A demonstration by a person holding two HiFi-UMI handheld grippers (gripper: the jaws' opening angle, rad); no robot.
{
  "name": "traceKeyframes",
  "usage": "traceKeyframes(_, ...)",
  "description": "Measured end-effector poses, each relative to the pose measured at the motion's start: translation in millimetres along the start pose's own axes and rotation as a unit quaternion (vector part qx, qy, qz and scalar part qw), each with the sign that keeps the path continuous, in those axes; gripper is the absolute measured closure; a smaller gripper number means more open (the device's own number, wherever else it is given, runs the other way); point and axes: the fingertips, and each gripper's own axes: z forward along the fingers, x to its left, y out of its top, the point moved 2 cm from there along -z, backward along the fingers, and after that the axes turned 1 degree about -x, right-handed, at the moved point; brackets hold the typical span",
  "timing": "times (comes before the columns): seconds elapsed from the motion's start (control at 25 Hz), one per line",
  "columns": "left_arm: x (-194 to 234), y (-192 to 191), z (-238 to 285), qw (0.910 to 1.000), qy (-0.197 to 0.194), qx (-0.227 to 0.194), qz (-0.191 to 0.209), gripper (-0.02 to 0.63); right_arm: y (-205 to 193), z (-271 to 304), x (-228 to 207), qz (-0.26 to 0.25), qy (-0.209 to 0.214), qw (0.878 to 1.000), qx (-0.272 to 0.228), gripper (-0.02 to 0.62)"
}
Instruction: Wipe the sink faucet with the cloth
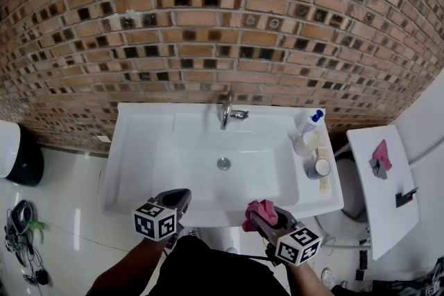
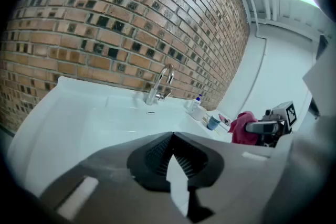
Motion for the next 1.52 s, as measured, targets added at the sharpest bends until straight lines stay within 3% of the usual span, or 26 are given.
traceKeyframes(0.28,39.3,32.0,14.3,0.9996,-0.027,0.004,0.01,0.601,29.1,51.0,-4.5,0.014,-0.008,1.0,-0.006,0.453)
traceKeyframes(0.76,48.3,33.3,41.5,0.9922,-0.112,0.045,0.032,0.601,60.2,105.7,-14.1,0.023,-0.053,0.998,-0.026,0.451)
traceKeyframes(1.0,59.0,35.9,58.6,0.9958,-0.082,0.036,0.017,0.601,86.2,121.6,-74.3,0.03,-0.072,0.995,-0.059,0.451)
traceKeyframes(1.28,69.3,38.0,75.6,0.9992,-0.006,0.038,-0.01,0.603,108.5,163.1,-155.1,0.064,-0.047,0.993,-0.083,0.451)
traceKeyframes(1.52,60.7,33.5,98.5,0.9974,0.038,0.058,-0.019,0.601,107.9,210.9,-210.7,0.063,-0.02,0.996,-0.059,0.451)
